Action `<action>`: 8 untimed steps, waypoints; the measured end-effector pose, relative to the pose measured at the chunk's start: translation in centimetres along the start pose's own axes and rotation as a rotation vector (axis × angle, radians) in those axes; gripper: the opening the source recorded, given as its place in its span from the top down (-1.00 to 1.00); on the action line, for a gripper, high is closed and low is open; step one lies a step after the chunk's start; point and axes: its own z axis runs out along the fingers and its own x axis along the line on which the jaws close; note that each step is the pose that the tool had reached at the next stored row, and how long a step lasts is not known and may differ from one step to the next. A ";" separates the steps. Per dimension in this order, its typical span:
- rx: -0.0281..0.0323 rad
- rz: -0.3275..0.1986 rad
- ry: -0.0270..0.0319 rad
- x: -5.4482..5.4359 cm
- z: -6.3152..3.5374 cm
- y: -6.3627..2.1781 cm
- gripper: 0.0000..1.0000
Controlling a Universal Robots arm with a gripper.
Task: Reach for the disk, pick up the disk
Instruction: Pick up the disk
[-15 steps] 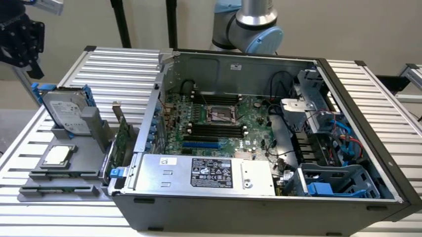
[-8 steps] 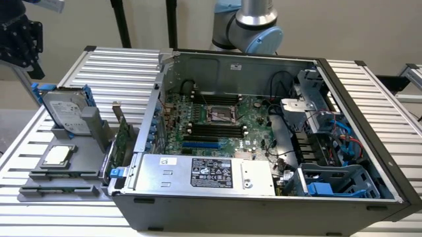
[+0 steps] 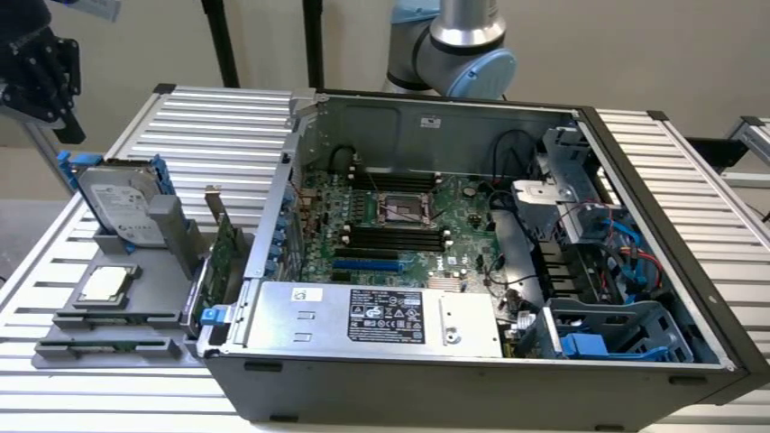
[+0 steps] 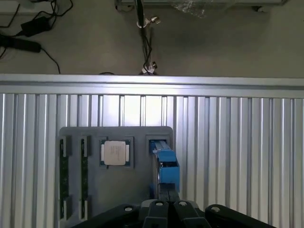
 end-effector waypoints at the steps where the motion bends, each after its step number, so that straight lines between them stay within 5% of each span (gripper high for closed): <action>1: -0.0005 0.000 0.0003 0.0 0.00 0.00 0.79; 6: -0.0011 0.000 0.0011 0.0 -0.01 0.00 0.65; 7: -0.0011 0.000 0.0011 0.0 -0.01 0.00 0.40; 8: -0.0012 0.000 0.0011 0.0 0.00 0.00 0.40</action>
